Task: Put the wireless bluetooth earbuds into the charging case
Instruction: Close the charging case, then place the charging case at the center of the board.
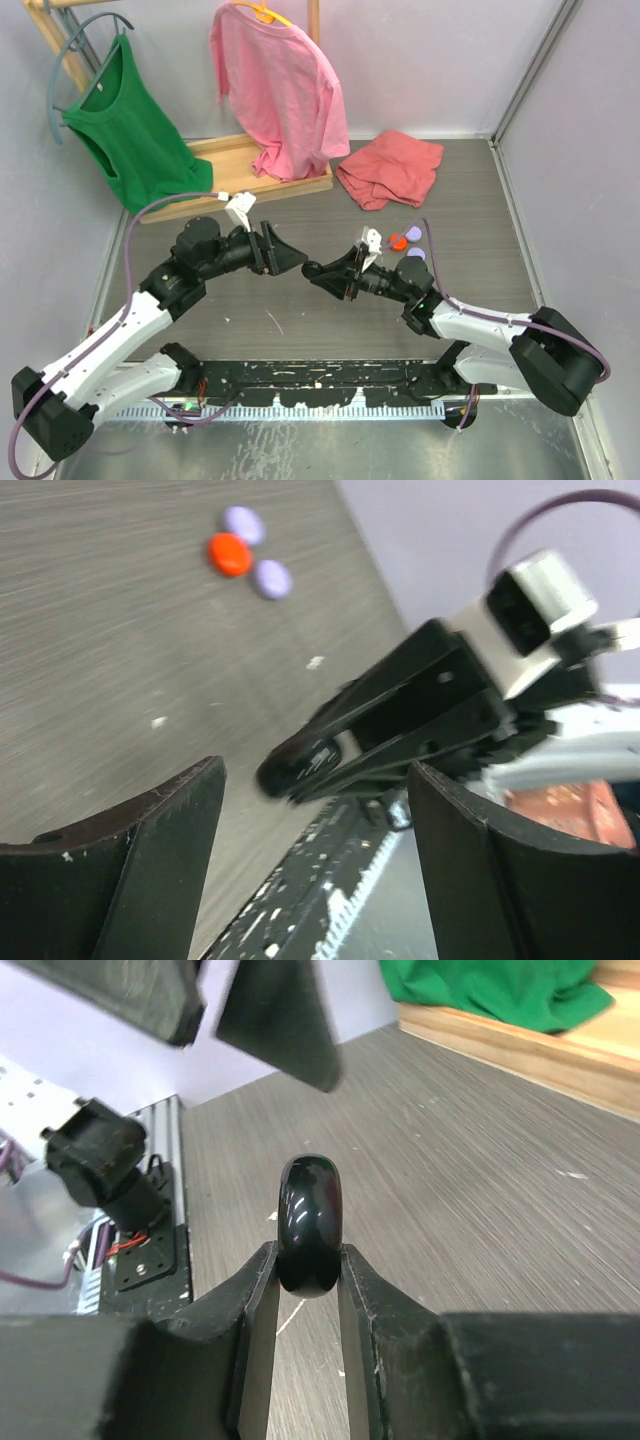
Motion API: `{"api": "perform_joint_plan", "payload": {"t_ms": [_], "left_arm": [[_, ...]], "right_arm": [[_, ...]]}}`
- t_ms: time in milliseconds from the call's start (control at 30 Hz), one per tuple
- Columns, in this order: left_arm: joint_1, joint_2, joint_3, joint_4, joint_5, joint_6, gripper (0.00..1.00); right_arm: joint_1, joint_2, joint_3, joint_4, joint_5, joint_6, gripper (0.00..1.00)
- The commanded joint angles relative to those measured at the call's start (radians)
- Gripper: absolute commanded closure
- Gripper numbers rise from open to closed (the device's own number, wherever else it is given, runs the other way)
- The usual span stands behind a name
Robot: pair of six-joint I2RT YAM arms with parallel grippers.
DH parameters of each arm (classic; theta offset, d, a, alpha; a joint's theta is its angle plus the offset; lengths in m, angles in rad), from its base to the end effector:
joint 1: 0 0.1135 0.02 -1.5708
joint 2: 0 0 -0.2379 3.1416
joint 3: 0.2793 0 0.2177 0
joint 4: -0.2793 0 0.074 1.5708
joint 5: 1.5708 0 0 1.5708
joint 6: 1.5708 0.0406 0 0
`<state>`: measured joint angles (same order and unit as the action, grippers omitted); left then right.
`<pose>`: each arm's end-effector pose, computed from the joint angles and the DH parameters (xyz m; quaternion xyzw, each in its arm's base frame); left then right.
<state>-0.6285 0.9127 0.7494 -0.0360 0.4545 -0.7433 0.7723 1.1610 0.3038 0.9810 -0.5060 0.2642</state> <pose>0.1505 -0.1314 0.3050 0.0992 0.7610 -0.5257 0.3670 0.1412 0.1650 0.2263 -0.3427 0.5732 0.5034 0.5483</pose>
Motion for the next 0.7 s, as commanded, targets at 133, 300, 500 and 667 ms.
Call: {"api": "perform_joint_plan", "payload": {"t_ms": [133,300,500,667], "left_arm": [[0.011,-0.139,0.135,-0.543,-0.567,0.247,0.16],[0.011,-0.202,0.185,-0.693,-0.739,0.336,0.05],[0.010,-0.277,0.210,-0.743,-0.899,0.463,0.02],[0.012,-0.327,0.159,-0.688,-0.953,0.505,0.02]], "right_arm": [[-0.107,-0.058,0.098,-0.421,0.176,0.099,0.99],[-0.209,-0.027,0.102,-0.550,0.210,0.149,0.98],[-0.342,0.079,0.114,-0.601,0.186,0.232,0.98],[-0.417,0.220,0.155,-0.591,0.192,0.283,0.98]]}}
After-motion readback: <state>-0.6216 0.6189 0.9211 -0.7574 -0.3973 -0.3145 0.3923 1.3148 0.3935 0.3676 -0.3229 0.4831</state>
